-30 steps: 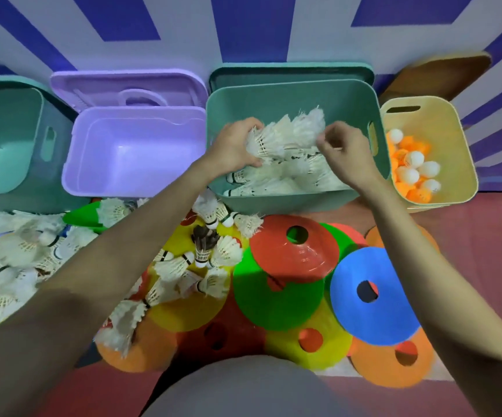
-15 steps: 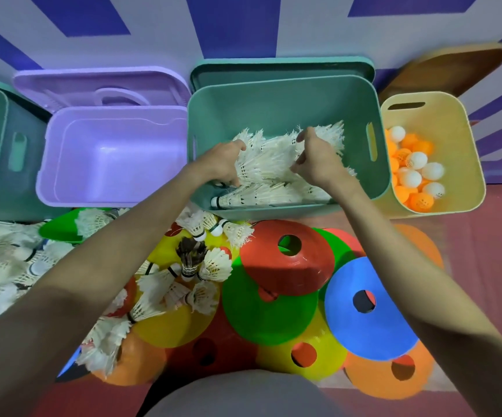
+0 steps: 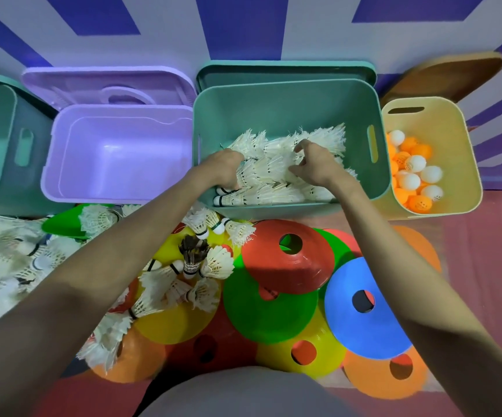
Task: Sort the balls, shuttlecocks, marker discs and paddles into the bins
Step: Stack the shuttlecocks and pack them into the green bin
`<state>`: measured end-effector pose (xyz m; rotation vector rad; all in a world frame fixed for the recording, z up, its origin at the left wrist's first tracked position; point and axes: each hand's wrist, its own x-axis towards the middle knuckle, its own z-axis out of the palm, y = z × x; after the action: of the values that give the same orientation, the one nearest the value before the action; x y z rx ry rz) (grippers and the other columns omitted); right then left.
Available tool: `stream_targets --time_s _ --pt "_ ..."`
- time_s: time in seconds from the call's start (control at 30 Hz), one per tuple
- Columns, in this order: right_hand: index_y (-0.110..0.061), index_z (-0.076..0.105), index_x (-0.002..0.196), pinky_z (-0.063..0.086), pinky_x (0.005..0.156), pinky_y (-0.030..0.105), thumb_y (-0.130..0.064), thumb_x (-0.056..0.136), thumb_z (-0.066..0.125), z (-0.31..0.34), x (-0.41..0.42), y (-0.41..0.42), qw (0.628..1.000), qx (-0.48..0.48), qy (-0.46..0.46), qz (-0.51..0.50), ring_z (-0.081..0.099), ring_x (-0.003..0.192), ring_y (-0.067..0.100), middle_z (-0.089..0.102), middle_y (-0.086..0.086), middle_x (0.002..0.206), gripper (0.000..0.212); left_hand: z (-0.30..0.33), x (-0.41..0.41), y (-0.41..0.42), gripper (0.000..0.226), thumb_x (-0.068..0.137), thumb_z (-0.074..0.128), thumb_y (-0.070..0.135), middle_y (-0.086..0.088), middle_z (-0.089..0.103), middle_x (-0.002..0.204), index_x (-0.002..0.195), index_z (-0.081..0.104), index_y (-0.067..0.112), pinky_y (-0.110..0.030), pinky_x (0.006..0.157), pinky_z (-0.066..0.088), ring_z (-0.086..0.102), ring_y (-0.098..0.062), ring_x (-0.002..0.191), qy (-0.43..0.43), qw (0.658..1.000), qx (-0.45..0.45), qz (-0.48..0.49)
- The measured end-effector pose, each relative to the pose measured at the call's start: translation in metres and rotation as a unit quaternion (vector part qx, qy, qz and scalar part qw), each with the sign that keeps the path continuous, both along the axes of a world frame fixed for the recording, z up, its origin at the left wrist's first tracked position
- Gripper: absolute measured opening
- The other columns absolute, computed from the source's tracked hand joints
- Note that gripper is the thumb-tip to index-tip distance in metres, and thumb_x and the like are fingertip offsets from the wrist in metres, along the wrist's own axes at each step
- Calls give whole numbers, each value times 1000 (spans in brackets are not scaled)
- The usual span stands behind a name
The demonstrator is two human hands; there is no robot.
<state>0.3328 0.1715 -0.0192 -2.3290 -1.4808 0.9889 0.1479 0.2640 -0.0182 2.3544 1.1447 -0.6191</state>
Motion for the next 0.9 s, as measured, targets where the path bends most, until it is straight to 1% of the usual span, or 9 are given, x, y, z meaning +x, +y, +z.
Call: stream_targets --time_s 0.07,0.17,0.3,0.4,0.5,0.6,0.73,0.83,0.9 --pt "-3 42 135 42 85 32 -17 91 59 3 -1 -1 1000 -1 1 -4 55 112 33 60 19 121 49 5 -1 0 59 79 74 9 -16 52 130 131 47 4 -40 95 46 50 -31 119 -10 1000 3 -4" --pt "-3 38 139 41 90 33 -17 91 59 8 -4 -3 1000 -4 -9 -1 53 117 32 58 20 124 54 14 -2 1 60 79 76 12 -15 56 130 132 48 5 -40 94 47 53 -30 117 -12 1000 0 -14" --pt "-3 36 140 42 89 33 -19 91 60 12 -10 -9 999 -19 -25 7 54 115 33 60 20 121 57 23 -8 -1 67 83 75 14 -11 49 142 142 43 11 -36 100 41 48 -30 127 -48 999 3 -16" --pt "-3 33 142 42 90 32 -20 91 61 16 -16 -14 999 -30 -36 8 53 117 32 60 19 122 61 35 -18 -4 58 88 69 17 -11 48 142 140 45 13 -35 100 38 45 -28 128 -92 995 24 -29" --pt "-2 30 144 41 94 32 -20 91 62 20 -22 -19 998 -31 -52 7 50 122 32 58 20 126 64 47 -34 -9 45 90 66 22 -10 55 132 132 52 14 -35 96 41 52 -25 118 -153 986 51 -33" --pt "-1 33 142 39 95 33 -20 91 61 28 -33 -25 997 -23 -71 12 49 122 34 55 22 128 61 57 -57 -21 35 90 63 18 -6 61 122 125 58 12 -35 92 47 58 -22 106 -249 966 69 -13" --pt "0 42 135 42 94 37 -18 91 59 43 -62 -38 993 39 -110 32 52 116 38 55 25 123 51 65 -94 -46 28 90 57 9 -4 67 106 117 62 8 -30 80 51 61 -16 89 -389 915 95 46" --pt "-1 47 131 42 95 39 -14 89 59 49 -94 -56 986 113 -101 63 52 112 39 54 23 117 46 60 -126 -70 22 92 57 11 -4 67 97 113 64 7 -20 74 49 58 -13 81 -436 887 111 102" --pt "-1 52 126 41 92 36 -10 87 58 52 -118 -70 977 179 -75 90 53 108 35 56 20 112 40 53 -147 -84 20 93 57 15 0 64 91 110 65 9 -21 72 49 58 -14 78 -445 876 117 143"
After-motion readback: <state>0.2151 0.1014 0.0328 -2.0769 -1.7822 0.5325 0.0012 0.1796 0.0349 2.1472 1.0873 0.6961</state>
